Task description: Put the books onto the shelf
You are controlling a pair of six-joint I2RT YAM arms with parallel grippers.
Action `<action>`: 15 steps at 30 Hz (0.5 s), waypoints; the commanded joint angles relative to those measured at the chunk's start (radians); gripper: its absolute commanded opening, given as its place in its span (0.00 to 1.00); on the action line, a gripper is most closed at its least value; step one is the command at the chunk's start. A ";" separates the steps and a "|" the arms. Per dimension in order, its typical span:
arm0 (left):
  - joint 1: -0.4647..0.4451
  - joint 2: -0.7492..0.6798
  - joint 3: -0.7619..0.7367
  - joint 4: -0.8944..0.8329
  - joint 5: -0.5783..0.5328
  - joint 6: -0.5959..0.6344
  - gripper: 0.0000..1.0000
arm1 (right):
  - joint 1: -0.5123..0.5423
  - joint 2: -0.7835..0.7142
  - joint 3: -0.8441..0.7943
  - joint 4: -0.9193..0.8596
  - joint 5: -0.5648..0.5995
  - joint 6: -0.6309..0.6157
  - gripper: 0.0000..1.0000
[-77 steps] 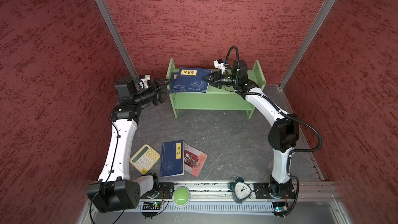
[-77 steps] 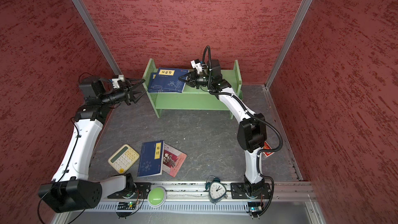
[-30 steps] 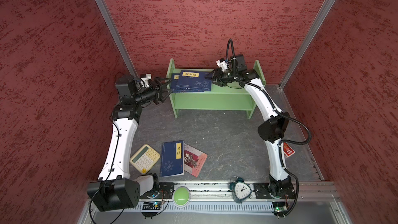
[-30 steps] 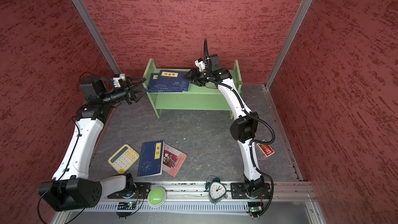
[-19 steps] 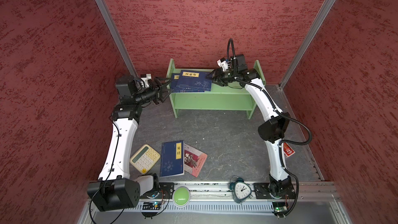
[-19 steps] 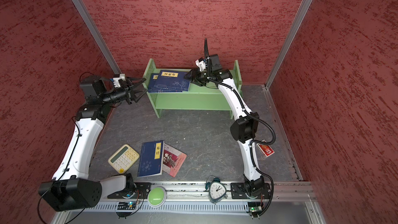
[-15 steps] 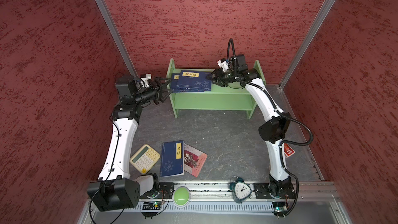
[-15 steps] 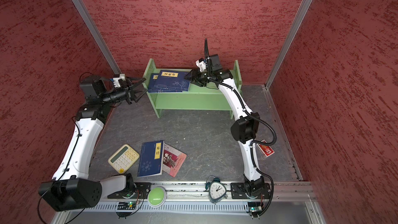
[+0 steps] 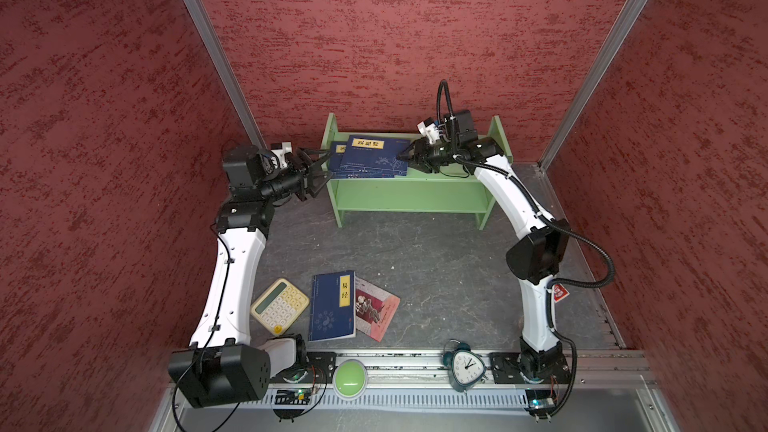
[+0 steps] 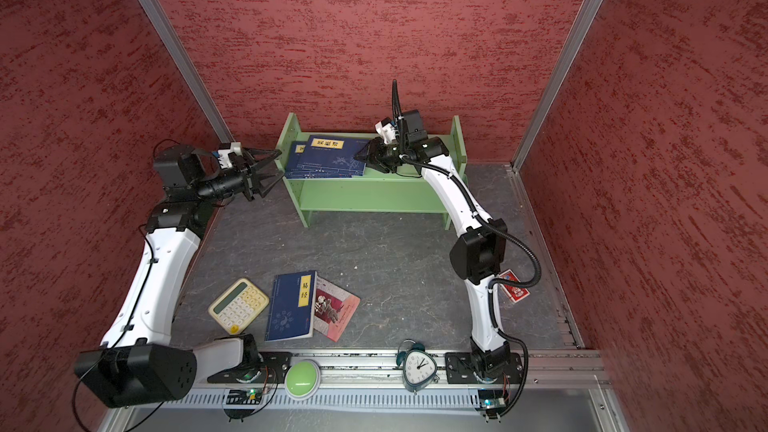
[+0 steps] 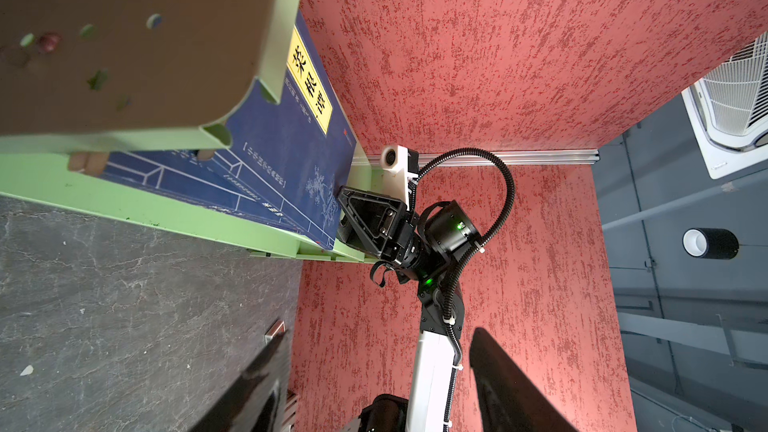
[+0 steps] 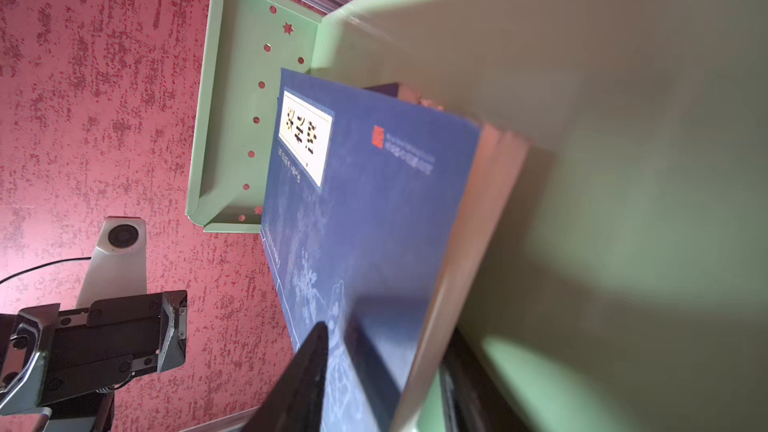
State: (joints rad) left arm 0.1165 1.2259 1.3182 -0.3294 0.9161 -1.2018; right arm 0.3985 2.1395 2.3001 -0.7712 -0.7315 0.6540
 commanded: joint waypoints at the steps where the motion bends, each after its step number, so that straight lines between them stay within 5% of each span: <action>1: -0.002 0.001 -0.010 0.025 0.010 -0.005 0.69 | 0.005 -0.038 -0.020 0.043 -0.002 0.009 0.35; 4: -0.001 0.001 -0.009 0.024 0.012 -0.005 0.69 | 0.006 -0.037 -0.026 0.056 -0.005 0.013 0.24; 15: -0.001 0.004 -0.005 0.021 0.011 -0.004 0.69 | 0.001 -0.041 -0.021 0.076 -0.052 -0.021 0.13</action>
State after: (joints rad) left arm 0.1165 1.2259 1.3182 -0.3290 0.9157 -1.2041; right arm 0.3977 2.1326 2.2837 -0.7074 -0.7574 0.6674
